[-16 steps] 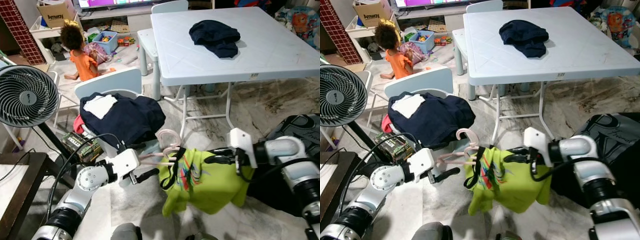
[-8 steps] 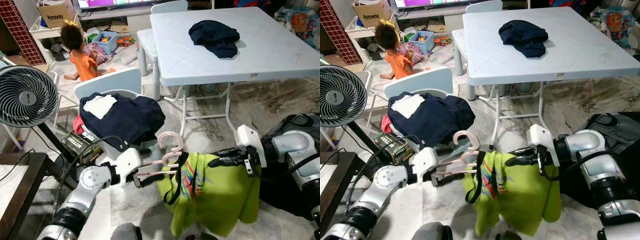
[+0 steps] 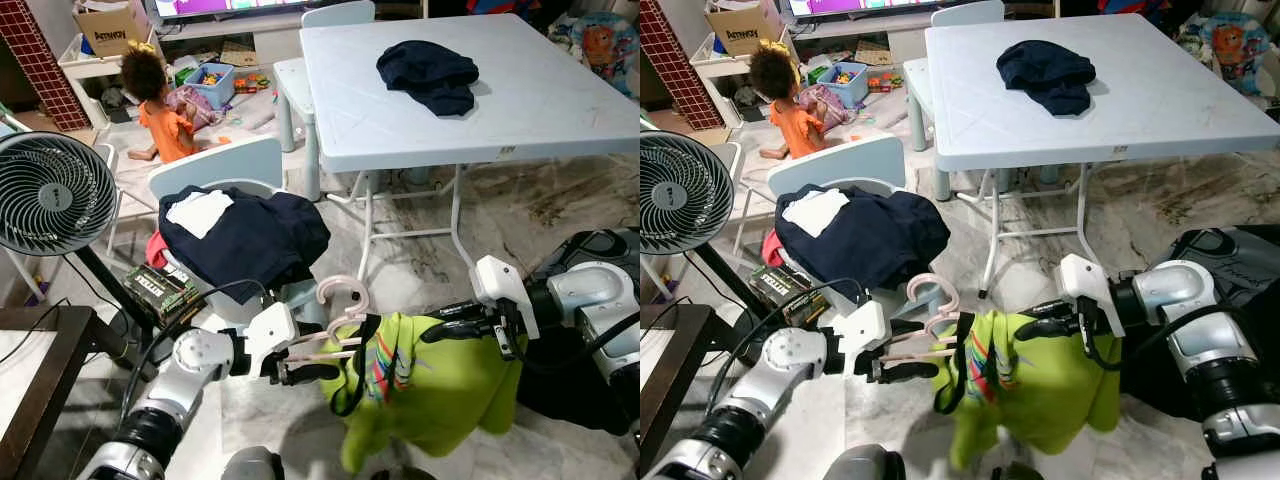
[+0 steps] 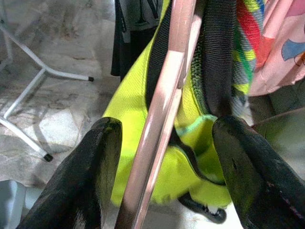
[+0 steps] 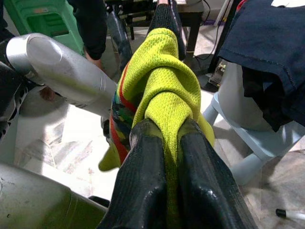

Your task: Hang hanger

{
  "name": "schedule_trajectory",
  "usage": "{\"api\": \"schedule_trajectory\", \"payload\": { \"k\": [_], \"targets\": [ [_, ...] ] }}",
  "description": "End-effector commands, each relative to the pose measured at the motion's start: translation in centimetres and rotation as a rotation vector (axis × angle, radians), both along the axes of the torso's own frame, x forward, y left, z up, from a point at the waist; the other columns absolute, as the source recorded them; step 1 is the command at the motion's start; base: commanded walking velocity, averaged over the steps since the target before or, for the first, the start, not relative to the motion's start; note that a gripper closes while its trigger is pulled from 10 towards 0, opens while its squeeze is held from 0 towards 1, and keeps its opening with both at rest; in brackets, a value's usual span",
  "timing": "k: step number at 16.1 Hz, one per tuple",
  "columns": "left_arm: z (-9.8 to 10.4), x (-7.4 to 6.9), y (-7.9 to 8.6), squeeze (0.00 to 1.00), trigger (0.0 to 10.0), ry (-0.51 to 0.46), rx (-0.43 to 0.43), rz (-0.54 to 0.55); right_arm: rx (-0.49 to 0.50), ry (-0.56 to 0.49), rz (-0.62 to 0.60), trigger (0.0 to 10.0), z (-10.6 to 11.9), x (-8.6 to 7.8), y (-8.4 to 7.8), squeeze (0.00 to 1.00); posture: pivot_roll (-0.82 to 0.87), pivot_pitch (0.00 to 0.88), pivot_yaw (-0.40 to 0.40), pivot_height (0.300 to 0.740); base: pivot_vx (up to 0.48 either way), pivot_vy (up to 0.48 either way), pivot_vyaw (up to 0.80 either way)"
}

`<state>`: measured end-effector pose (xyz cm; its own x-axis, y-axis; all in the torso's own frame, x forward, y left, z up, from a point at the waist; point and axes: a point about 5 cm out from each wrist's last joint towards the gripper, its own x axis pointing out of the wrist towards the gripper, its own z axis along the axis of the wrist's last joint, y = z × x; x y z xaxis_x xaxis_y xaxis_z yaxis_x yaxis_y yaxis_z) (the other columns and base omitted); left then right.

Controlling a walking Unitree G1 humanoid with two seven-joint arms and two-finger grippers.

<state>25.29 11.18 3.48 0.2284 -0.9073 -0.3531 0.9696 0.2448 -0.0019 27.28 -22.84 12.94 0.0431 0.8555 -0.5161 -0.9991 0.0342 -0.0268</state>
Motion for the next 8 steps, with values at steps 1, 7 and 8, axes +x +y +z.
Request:
{"api": "schedule_trajectory", "payload": {
  "k": [1,7,8],
  "targets": [
    [0.6,0.4,0.3,0.0,0.0,-0.004,0.028,-0.036,-0.002,-0.04,0.032,10.0,0.5,0.1,0.5,0.0,-0.06,0.0,0.043,0.74,0.0,0.0,0.0],
    [0.8,1.6,1.5,0.0,0.0,-0.11,0.141,-0.017,-0.025,-0.033,0.046,10.0,0.3,-0.2,0.4,0.0,-0.06,0.0,0.042,0.74,0.0,0.0,0.0],
    [0.9,1.8,1.5,0.0,0.0,-0.119,0.14,-0.007,-0.027,-0.033,0.049,10.0,0.3,-0.2,0.3,0.0,-0.06,0.0,0.042,0.74,0.0,0.0,0.0]
  ]
}}
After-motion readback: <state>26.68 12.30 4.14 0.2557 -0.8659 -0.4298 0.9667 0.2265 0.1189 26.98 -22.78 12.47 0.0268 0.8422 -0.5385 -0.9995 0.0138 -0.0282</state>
